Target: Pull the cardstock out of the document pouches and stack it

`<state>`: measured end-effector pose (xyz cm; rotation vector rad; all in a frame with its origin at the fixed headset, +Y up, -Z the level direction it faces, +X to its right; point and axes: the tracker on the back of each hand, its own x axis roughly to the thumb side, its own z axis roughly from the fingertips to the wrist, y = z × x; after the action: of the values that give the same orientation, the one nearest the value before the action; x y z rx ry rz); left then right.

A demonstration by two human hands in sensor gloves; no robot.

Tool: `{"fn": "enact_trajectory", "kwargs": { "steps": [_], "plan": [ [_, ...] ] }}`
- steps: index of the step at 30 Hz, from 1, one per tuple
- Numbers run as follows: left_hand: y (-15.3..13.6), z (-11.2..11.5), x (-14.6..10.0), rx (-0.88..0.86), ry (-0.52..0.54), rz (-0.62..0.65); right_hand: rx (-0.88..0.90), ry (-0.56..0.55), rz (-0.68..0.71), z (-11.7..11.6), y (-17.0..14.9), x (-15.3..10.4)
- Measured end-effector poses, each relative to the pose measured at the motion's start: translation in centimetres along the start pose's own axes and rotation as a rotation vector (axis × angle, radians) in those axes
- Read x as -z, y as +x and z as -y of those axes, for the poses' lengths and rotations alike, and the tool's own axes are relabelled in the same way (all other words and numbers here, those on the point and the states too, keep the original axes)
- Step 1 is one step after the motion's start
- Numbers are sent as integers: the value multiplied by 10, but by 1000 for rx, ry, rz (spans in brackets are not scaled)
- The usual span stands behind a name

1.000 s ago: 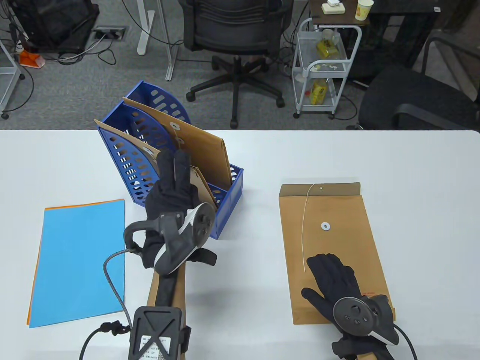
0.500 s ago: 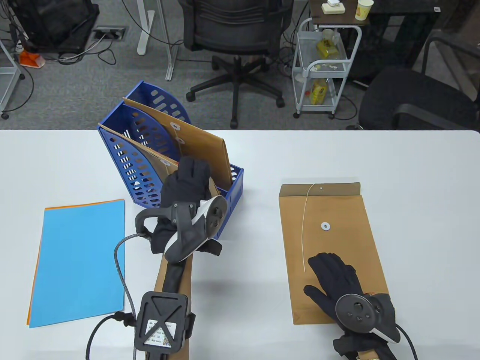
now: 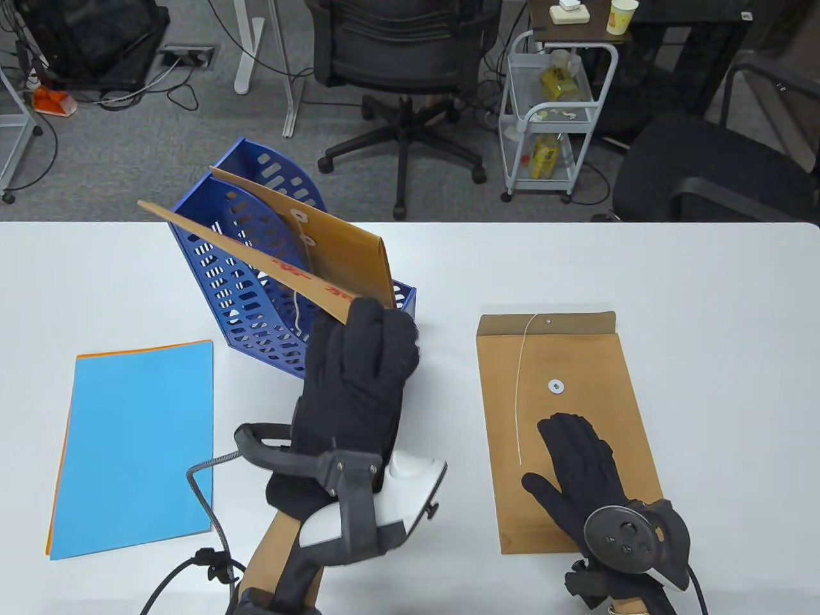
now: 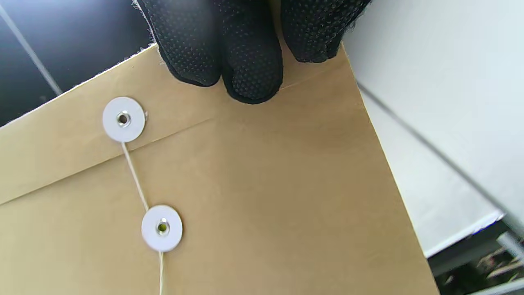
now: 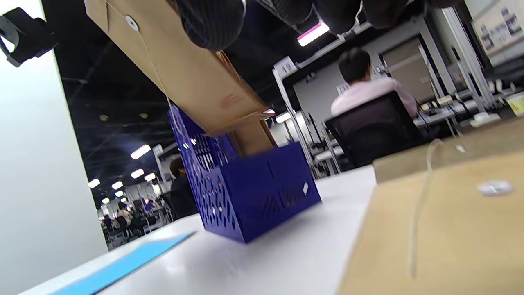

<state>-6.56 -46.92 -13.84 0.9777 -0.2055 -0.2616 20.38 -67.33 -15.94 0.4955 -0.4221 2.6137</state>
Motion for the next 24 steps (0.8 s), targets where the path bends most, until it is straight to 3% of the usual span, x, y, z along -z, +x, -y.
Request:
{"fn": "enact_trajectory", "kwargs": {
  "steps": [4, 7, 12, 15, 18, 19, 21, 24],
  "plan": [
    [15, -38, -20, -144, 41, 86, 99, -209, 82, 14, 25, 0],
    [34, -46, -36, -198, 27, 178, 116, -350, 161, 21, 45, -4],
    [58, -45, -52, -304, -19, 291, 23, -338, 153, 18, 57, -5],
    [66, -40, -57, -373, -58, 317, 163, -337, 127, 7, 43, -5],
    [68, -28, -66, -488, 22, 292, 374, -380, 47, 4, 25, -11],
    [69, -25, -68, -529, 38, 275, 367, -393, 31, 6, 21, -13],
    [66, -13, -74, -613, 45, 172, 308, -457, 4, 10, 11, -20],
    [58, 12, -83, -771, 25, -16, 369, -477, -2, 10, 0, -29]
  ]
}}
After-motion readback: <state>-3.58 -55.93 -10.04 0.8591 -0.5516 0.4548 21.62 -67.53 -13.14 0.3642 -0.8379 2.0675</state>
